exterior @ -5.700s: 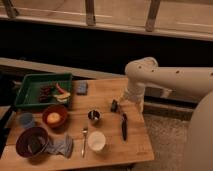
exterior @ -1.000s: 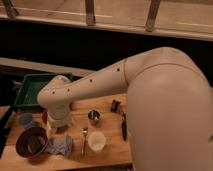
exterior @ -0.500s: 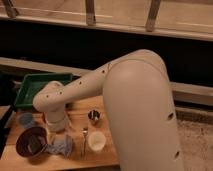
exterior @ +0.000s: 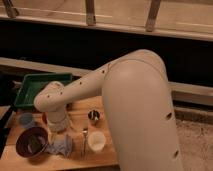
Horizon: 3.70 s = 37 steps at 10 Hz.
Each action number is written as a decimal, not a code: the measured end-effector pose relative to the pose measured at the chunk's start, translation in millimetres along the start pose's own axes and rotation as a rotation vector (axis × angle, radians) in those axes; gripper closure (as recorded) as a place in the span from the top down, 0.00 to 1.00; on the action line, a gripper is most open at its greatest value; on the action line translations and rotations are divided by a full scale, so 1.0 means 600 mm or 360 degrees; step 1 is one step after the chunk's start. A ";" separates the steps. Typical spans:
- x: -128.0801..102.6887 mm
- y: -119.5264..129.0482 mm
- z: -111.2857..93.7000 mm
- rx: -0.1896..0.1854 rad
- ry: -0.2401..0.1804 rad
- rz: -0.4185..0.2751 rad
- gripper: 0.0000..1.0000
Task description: Place towel in plastic cup
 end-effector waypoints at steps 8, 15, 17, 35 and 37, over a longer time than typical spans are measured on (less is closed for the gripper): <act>-0.017 -0.005 0.071 -0.0008 0.0164 0.0027 0.75; -0.023 0.015 0.121 -0.0046 0.0253 -0.0024 0.39; -0.022 0.017 0.121 -0.0054 0.0248 -0.0028 0.20; -0.210 0.041 -0.183 -0.0042 -0.0477 -0.0062 0.00; -0.210 0.039 -0.183 -0.0040 -0.0477 -0.0060 0.00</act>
